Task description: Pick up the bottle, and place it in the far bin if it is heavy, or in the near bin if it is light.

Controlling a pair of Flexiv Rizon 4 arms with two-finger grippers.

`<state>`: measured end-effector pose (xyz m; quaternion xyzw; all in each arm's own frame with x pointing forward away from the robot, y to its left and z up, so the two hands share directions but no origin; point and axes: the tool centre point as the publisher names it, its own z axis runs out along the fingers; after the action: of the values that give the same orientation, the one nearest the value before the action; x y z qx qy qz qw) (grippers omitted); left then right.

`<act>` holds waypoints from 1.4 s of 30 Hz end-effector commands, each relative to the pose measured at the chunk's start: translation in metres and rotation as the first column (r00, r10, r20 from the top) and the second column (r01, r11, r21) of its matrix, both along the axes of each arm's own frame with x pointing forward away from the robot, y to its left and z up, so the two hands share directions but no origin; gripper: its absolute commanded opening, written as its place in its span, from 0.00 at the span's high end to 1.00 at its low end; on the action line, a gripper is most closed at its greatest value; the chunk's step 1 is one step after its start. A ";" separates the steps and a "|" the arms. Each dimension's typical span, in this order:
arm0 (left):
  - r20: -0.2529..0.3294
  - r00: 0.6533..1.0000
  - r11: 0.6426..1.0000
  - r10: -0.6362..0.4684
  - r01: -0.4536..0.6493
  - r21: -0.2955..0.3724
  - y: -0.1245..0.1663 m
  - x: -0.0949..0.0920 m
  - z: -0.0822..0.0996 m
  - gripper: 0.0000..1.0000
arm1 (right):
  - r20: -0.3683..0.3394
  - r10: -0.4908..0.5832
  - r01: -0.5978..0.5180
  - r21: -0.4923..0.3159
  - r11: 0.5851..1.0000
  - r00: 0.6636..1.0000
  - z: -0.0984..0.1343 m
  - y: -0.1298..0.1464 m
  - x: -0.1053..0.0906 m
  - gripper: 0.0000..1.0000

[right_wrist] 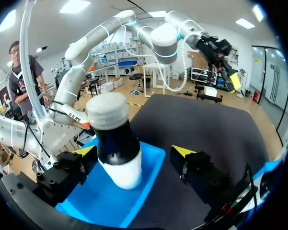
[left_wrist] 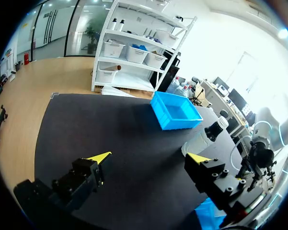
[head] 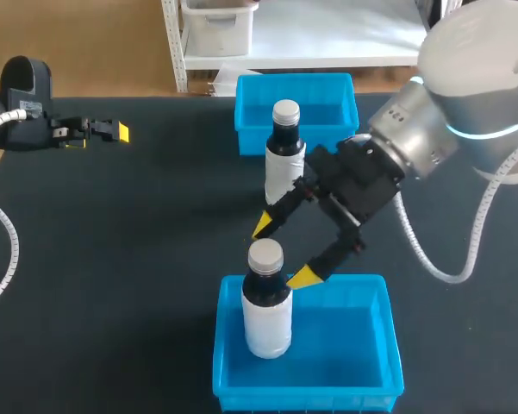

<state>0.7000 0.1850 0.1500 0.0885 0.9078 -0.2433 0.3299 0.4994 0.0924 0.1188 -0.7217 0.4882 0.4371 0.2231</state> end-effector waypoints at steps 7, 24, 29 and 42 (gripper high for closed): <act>0.000 1.000 1.000 0.000 0.000 0.000 0.000 0.000 0.000 0.00 | 0.009 -0.161 0.161 -0.071 0.984 0.987 -0.012 -0.059 0.037 0.00; 0.000 1.000 1.000 0.000 0.000 0.000 0.000 0.000 0.000 0.00 | 0.036 -0.445 0.446 -0.051 0.893 0.895 0.002 -0.138 0.174 0.00; 0.000 1.000 1.000 0.000 0.000 0.000 0.000 0.000 0.000 0.00 | 0.007 -0.452 0.452 -0.020 0.892 0.892 0.010 -0.140 0.208 0.00; 0.000 1.000 1.000 0.000 0.000 0.000 0.000 0.000 0.000 0.00 | 0.016 -0.418 0.418 -0.023 0.908 0.908 0.021 -0.108 0.242 0.00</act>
<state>0.7000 0.1850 0.1500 0.0885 0.9078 -0.2433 0.3299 0.7301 -0.0244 0.1413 -0.5983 0.6411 0.3597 0.3187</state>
